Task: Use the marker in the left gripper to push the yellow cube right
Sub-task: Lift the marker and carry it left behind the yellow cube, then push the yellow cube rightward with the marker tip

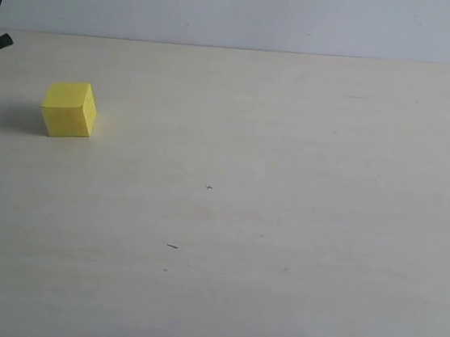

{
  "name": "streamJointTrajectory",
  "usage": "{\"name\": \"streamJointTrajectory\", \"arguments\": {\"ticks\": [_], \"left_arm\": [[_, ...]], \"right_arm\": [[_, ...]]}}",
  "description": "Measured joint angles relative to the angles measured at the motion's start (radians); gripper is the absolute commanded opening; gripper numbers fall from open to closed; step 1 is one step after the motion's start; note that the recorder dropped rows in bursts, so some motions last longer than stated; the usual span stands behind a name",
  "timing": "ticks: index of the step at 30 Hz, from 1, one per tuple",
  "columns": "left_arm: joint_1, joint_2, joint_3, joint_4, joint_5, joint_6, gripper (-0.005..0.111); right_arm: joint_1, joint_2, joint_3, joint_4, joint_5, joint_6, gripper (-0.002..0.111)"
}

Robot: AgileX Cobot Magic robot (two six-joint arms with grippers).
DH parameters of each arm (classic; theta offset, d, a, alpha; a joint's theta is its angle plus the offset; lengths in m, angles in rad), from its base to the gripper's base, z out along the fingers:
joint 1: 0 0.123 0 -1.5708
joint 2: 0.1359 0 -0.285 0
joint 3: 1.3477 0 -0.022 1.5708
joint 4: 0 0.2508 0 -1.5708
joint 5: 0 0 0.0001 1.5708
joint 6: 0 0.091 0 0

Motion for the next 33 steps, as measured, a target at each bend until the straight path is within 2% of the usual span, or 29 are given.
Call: {"name": "streamJointTrajectory", "arguments": {"ticks": [3, 5, 9, 11, 16, 21, 25, 33], "left_arm": [[0.049, 0.037, -0.050, -0.114, -0.026, 0.164, 0.000], [0.085, 0.068, -0.098, -0.191, 0.008, 0.321, 0.000], [0.132, 0.123, -0.200, -0.310, 0.228, 0.730, 0.000], [0.148, 0.149, -0.244, -0.315, 0.290, 0.836, 0.000], [0.186, 0.181, -0.321, -0.317, 0.290, 0.975, 0.000], [0.195, 0.242, -0.330, -0.334, 0.280, 1.131, 0.000], [0.195, 0.299, -0.330, -0.383, 0.207, 1.174, 0.000], [0.195, 0.356, -0.330, -0.387, 0.084, 1.247, 0.000]], "right_arm": [[0.000, 0.000, 0.000, 0.000, 0.000, 0.000, 0.000], [0.000, 0.000, 0.000, 0.000, 0.000, 0.000, 0.000], [0.000, 0.000, 0.000, 0.000, 0.000, 0.000, 0.000], [0.000, 0.000, 0.000, 0.000, 0.000, 0.000, 0.000], [0.000, 0.000, 0.000, 0.000, 0.000, 0.000, 0.000], [0.000, 0.000, 0.000, 0.000, 0.000, 0.000, 0.000], [0.000, 0.000, 0.000, 0.000, 0.000, 0.000, 0.000], [0.000, 0.000, 0.000, 0.000, 0.000, 0.000, 0.000]]}}
